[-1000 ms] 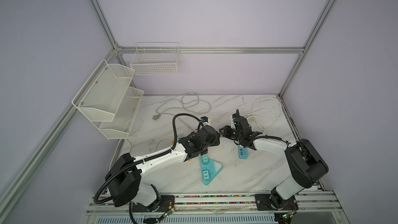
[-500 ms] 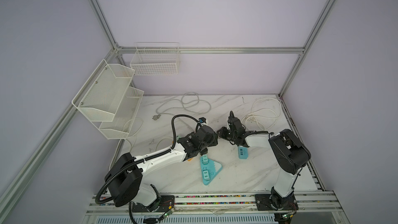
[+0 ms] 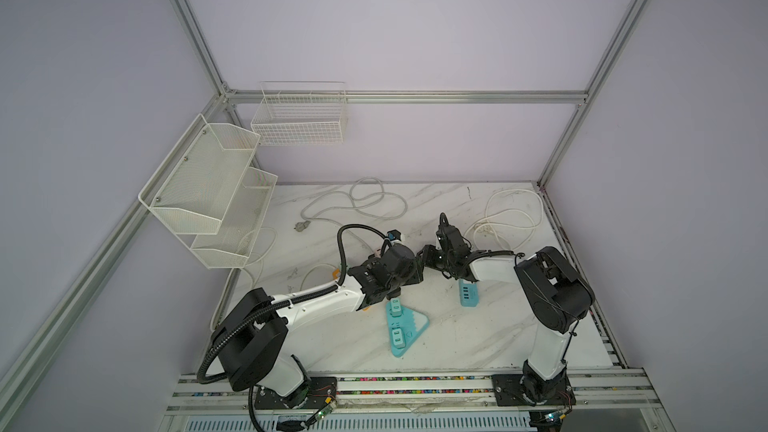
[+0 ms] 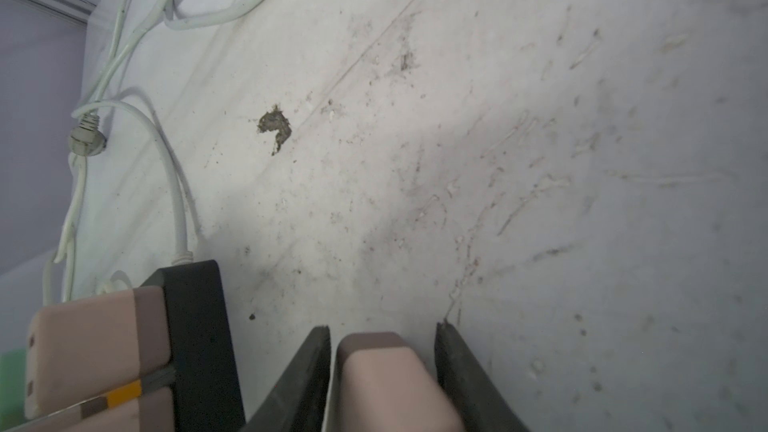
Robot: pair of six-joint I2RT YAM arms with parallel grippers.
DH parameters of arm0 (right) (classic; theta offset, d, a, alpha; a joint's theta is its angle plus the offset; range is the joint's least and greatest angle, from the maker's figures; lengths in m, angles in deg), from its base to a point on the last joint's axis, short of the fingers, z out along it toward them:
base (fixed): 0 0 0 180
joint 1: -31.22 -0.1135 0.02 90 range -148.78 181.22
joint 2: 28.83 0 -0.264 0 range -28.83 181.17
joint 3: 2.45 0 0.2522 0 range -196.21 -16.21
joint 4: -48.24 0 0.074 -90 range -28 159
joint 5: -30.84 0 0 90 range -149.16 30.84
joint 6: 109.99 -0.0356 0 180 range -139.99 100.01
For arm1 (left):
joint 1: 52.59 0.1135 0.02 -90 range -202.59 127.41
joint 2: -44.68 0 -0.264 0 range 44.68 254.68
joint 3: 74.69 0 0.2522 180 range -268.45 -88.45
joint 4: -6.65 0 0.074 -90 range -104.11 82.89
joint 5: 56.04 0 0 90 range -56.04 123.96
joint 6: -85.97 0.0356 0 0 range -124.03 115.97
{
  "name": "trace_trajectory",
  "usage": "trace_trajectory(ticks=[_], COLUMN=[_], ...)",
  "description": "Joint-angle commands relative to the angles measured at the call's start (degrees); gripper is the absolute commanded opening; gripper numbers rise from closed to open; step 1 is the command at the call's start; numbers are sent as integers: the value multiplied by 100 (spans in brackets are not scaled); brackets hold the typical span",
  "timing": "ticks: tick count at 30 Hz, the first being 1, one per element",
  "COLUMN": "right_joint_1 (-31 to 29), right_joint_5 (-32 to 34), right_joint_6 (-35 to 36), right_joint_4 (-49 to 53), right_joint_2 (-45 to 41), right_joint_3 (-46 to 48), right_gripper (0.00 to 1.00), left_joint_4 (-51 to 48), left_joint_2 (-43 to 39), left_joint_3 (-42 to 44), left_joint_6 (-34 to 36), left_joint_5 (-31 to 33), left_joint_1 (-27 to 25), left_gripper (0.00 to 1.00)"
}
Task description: Pull the plug off the socket
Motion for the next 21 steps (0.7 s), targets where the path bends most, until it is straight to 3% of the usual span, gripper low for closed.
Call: trace_trajectory(ticks=[1, 11, 21], right_joint_1=[-34, -34, 18], right_joint_5=[216, 318, 536], right_joint_6=[122, 293, 498], right_joint_4=[390, 801, 1437], right_joint_2=[-169, -640, -1734], right_joint_3=[-208, -309, -310], right_gripper=[49, 62, 67], left_joint_4=[272, 497, 1151], left_joint_2=[-90, -83, 237], left_joint_3=[170, 166, 143], left_joint_6=[-71, -121, -509], left_joint_5=[-57, -287, -887], left_joint_1=[26, 27, -3], left_gripper=[51, 54, 57])
